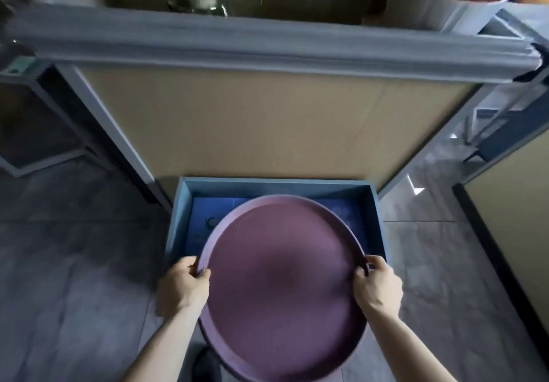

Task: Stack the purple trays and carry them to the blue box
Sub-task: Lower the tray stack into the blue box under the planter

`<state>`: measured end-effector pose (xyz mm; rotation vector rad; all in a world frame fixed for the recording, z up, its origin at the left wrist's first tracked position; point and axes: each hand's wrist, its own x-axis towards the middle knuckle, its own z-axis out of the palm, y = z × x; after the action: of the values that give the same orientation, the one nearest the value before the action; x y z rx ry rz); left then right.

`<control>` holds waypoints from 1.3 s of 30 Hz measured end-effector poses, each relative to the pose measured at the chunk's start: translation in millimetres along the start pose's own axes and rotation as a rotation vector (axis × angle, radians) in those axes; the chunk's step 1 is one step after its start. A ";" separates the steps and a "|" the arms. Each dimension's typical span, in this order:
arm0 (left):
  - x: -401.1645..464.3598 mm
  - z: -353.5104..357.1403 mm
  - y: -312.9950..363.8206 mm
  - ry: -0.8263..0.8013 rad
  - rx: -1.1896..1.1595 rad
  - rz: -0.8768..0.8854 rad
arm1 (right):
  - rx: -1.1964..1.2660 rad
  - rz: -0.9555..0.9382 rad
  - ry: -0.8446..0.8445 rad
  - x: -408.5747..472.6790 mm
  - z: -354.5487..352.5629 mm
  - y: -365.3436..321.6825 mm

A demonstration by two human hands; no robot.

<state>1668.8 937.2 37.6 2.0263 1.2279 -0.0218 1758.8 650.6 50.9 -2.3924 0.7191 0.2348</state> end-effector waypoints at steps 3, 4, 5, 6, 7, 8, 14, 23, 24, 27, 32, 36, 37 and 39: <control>13.0 15.3 -4.7 0.006 0.025 0.008 | -0.016 -0.011 0.034 12.9 11.7 2.8; 15.8 19.3 -4.5 0.016 0.042 0.016 | -0.019 -0.020 0.031 17.7 15.7 3.8; 18.1 22.5 -3.5 0.029 0.060 0.021 | -0.027 -0.025 0.026 22.3 19.6 4.3; 21.0 25.5 -3.1 0.039 0.072 0.023 | -0.039 -0.026 0.018 26.6 22.5 4.2; 24.1 28.7 -3.2 0.044 0.084 0.026 | -0.054 -0.025 0.008 30.7 25.6 4.5; 26.7 31.8 -3.2 0.045 0.097 0.033 | -0.068 -0.026 -0.003 33.8 28.2 4.6; 37.4 44.9 -11.4 0.037 0.162 0.039 | -0.106 -0.038 0.000 42.3 37.9 3.5; 38.2 51.0 -12.1 0.051 0.121 0.006 | -0.118 -0.033 0.003 51.2 38.7 -7.8; 38.3 51.6 -11.8 0.052 0.115 0.000 | -0.125 -0.035 0.004 51.8 38.7 -9.4; 38.6 53.0 -11.3 0.061 0.117 -0.004 | -0.153 -0.056 0.010 52.2 38.9 -10.2; 39.2 53.0 -9.5 0.070 0.113 -0.024 | -0.270 -0.139 0.013 55.4 39.9 -10.5; 38.4 52.2 -9.4 0.076 0.097 -0.024 | -0.294 -0.157 0.009 56.2 38.4 -11.4; 38.2 52.0 -9.4 0.078 0.095 -0.019 | -0.290 -0.153 0.013 55.6 38.3 -11.3; 38.8 52.5 -10.1 0.082 0.091 -0.015 | -0.280 -0.147 0.020 53.8 38.9 -10.5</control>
<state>1700.3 937.3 -20.6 2.1143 1.3150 -0.0014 1809.9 657.7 7.8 -2.7031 0.5452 0.2657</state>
